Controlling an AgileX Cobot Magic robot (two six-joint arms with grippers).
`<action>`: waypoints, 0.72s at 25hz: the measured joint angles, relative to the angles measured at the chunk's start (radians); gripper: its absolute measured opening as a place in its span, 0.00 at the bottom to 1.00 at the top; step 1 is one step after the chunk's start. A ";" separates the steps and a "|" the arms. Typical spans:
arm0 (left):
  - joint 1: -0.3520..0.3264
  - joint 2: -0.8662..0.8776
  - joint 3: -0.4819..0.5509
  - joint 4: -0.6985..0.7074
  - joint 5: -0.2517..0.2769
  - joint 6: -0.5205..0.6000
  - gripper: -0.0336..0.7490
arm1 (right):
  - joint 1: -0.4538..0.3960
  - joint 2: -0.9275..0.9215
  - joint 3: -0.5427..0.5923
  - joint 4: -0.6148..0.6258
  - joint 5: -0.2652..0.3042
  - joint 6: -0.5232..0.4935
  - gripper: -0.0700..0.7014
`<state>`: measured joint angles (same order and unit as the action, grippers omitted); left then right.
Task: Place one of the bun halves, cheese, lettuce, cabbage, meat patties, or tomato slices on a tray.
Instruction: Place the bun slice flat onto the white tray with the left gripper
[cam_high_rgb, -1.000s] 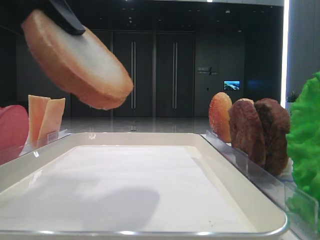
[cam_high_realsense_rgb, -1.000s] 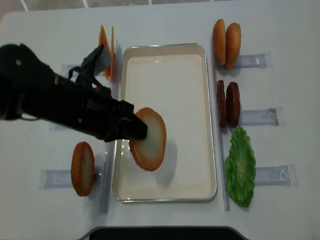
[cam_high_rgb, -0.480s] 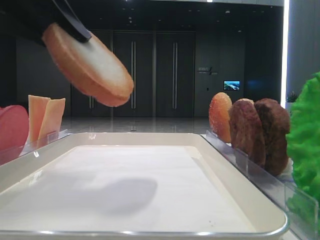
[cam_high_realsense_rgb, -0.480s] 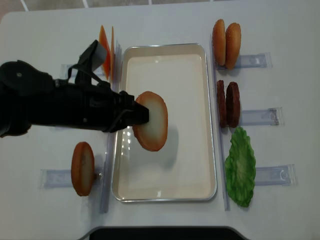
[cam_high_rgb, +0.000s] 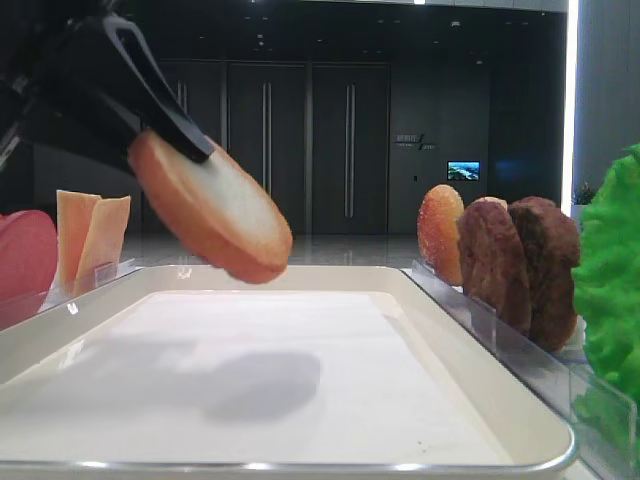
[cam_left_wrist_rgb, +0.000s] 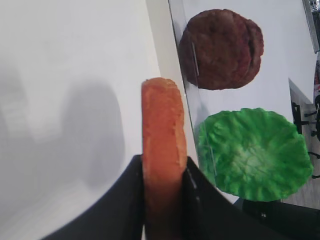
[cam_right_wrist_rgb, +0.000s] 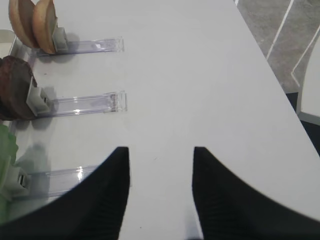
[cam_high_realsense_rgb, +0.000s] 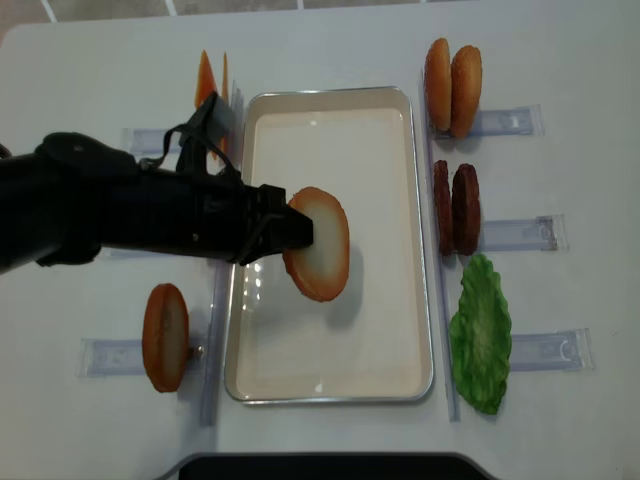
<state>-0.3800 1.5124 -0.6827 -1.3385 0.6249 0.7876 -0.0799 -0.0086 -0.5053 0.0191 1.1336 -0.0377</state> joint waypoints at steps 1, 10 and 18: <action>0.000 0.013 0.000 -0.002 -0.002 0.004 0.22 | 0.000 0.000 0.000 0.000 0.000 0.000 0.47; -0.006 0.101 0.000 -0.130 -0.010 0.149 0.22 | 0.000 0.000 0.000 0.000 0.000 0.000 0.47; -0.006 0.151 0.000 -0.210 0.012 0.258 0.22 | 0.000 0.000 0.000 0.000 0.000 0.000 0.47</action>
<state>-0.3864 1.6638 -0.6827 -1.5481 0.6374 1.0452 -0.0799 -0.0086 -0.5053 0.0191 1.1336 -0.0377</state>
